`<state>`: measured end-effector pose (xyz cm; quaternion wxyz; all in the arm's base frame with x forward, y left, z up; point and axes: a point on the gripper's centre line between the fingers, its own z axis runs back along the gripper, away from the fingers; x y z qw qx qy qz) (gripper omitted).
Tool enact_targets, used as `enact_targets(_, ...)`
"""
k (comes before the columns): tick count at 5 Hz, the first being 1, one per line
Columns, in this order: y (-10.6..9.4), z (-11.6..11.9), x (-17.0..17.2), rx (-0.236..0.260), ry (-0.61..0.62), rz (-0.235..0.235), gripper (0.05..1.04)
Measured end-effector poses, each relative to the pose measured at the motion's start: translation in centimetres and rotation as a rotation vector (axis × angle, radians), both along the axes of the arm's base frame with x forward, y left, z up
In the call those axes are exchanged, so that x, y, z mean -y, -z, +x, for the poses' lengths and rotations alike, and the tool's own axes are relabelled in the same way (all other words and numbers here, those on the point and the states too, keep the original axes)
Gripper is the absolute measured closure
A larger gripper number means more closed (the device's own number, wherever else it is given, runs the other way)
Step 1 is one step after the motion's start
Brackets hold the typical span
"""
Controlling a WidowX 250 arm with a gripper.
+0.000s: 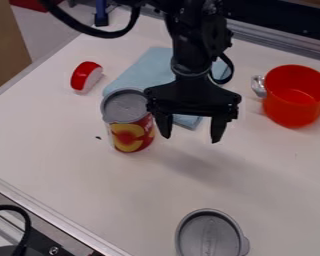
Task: Move the can to the bottom left corner of the table
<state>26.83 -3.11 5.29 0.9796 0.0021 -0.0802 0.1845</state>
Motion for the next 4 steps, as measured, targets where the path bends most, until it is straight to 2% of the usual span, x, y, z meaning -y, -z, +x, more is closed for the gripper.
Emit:
enact_targets(1,0.7,-0.5,-0.1,-0.036,-0.002,0.006,0.084)
enact_targets(2,0.9,0.7,0.0,-0.093,-0.007,0.018,0.084)
enact_targets(3,0.2,2.0,0.2,-0.109,-0.002,-0.005,0.084)
enact_targets(4,-0.6,3.4,-0.4,-0.082,0.018,-0.007,0.084)
